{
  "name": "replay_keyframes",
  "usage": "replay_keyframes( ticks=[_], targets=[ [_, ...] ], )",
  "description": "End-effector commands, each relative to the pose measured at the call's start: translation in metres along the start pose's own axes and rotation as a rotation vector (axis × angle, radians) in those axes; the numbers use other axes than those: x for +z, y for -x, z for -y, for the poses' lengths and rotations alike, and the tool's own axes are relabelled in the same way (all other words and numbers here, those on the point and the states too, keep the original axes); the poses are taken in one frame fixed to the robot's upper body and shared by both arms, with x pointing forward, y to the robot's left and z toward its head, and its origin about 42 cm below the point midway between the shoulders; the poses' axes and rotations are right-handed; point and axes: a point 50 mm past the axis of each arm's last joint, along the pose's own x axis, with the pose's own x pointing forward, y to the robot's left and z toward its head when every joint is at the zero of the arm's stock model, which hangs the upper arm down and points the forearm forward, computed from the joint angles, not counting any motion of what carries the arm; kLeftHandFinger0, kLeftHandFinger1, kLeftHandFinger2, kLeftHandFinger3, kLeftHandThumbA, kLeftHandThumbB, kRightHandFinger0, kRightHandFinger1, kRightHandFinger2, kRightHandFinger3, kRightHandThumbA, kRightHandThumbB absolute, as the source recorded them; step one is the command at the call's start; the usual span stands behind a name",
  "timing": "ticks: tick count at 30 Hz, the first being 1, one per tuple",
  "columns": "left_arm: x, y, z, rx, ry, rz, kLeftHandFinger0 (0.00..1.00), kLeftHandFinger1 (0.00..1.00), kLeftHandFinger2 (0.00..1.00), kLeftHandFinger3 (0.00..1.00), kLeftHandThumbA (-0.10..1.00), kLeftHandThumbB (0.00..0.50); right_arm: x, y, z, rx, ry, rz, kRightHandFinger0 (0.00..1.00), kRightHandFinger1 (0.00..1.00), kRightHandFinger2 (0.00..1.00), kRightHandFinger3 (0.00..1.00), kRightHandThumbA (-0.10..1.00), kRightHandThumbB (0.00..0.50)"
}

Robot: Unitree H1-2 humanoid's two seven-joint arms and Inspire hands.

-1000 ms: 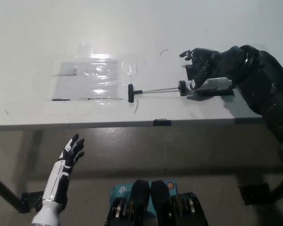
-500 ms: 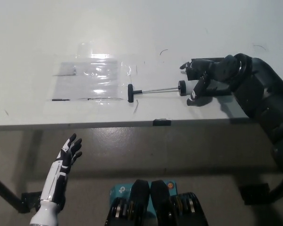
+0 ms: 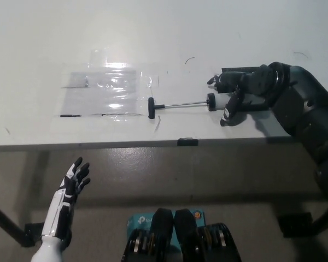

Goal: The robot uses right hand to pick up a small white air pumper and uses its left hand to compress it, and then puts it on the desk

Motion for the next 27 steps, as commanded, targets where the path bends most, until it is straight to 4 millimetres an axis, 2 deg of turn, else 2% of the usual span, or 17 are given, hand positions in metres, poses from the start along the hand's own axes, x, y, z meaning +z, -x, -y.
replay_keyframes(
  ticks=[1,4,7,8,9,10,11,12,14,15,17,18,19,20,22,25,27],
  targets=[
    [0.010,0.001,-0.006,0.002,-0.010,0.073,1.00,1.00,1.00,1.00,1.00,0.030,0.010,0.015,0.037,-0.038,-0.022,0.012,1.00,1.00,1.00,1.00,0.91,0.355],
    [0.011,0.002,-0.007,0.005,-0.007,0.069,1.00,1.00,1.00,1.00,1.00,0.034,0.005,0.014,0.034,-0.023,-0.070,0.007,1.00,1.00,1.00,1.00,0.85,0.355],
    [0.010,0.004,-0.007,0.009,0.001,0.059,1.00,1.00,1.00,1.00,1.00,0.041,0.002,0.013,0.031,-0.017,-0.037,-0.020,1.00,1.00,1.00,1.00,0.89,0.366],
    [0.010,0.005,-0.007,0.009,0.000,0.060,1.00,1.00,1.00,1.00,1.00,0.039,0.001,0.012,0.030,-0.029,-0.032,-0.028,1.00,1.00,1.00,1.00,0.82,0.336],
    [0.010,0.005,-0.007,0.010,-0.002,0.061,1.00,1.00,1.00,1.00,1.00,0.030,0.000,0.011,0.030,-0.044,-0.029,-0.041,1.00,1.00,0.86,0.65,0.40,0.145],
    [0.010,0.005,-0.007,0.011,-0.003,0.063,1.00,1.00,1.00,1.00,1.00,0.029,-0.001,0.011,0.029,-0.064,-0.026,-0.058,0.69,0.65,0.68,0.65,0.37,0.227],
    [0.011,0.005,-0.009,0.014,-0.002,0.071,1.00,1.00,1.00,1.00,1.00,0.027,-0.001,0.008,0.025,-0.111,0.045,-0.050,0.12,0.38,0.59,0.38,-0.03,0.233],
    [0.011,0.005,-0.009,0.019,0.008,0.069,1.00,1.00,1.00,1.00,1.00,0.041,-0.001,0.005,0.021,-0.201,0.146,-0.085,0.12,0.48,0.72,0.39,-0.10,0.210],
    [0.011,0.005,-0.009,0.020,0.018,0.063,1.00,1.00,1.00,1.00,1.00,0.053,-0.002,0.001,0.013,-0.232,0.199,-0.119,0.15,0.61,0.87,0.58,-0.10,0.136],
    [0.012,0.005,-0.009,0.026,0.021,0.063,1.00,1.00,1.00,1.00,1.00,0.060,-0.003,0.000,0.009,-0.237,0.210,-0.114,0.30,0.71,0.94,0.66,-0.10,0.120],
    [0.012,0.002,-0.010,0.025,0.016,0.067,1.00,1.00,1.00,1.00,1.00,0.062,-0.005,-0.001,0.007,-0.244,0.212,-0.112,0.30,0.71,0.92,0.62,-0.10,0.126],
    [0.014,0.000,-0.011,0.027,0.017,0.071,1.00,1.00,1.00,1.00,1.00,0.065,-0.006,-0.002,0.006,-0.247,0.206,-0.108,0.30,0.69,0.87,0.59,-0.10,0.129],
    [0.014,-0.002,-0.012,0.029,0.021,0.076,1.00,1.00,1.00,1.00,1.00,0.063,-0.007,-0.002,0.005,-0.252,0.204,-0.107,0.24,0.65,0.86,0.56,-0.10,0.127],
    [0.015,-0.002,-0.012,0.032,0.026,0.079,1.00,1.00,1.00,1.00,1.00,0.071,-0.008,-0.002,0.004,-0.257,0.206,-0.102,0.28,0.71,0.92,0.61,-0.10,0.126],
    [0.016,-0.003,-0.014,0.037,0.036,0.072,1.00,1.00,1.00,1.00,1.00,0.085,-0.010,-0.003,0.002,-0.262,0.205,-0.098,0.37,0.75,0.91,0.60,-0.10,0.125],
    [0.015,-0.001,-0.016,0.061,0.087,0.064,1.00,1.00,1.00,1.00,1.00,0.133,-0.017,-0.004,-0.002,-0.260,0.183,-0.094,0.30,0.70,0.89,0.58,-0.10,0.132],
    [0.015,-0.001,-0.017,0.065,0.088,0.065,1.00,1.00,1.00,1.00,1.00,0.142,-0.019,-0.004,-0.003,-0.263,0.184,-0.094,0.33,0.72,0.89,0.65,-0.10,0.147]
  ],
)
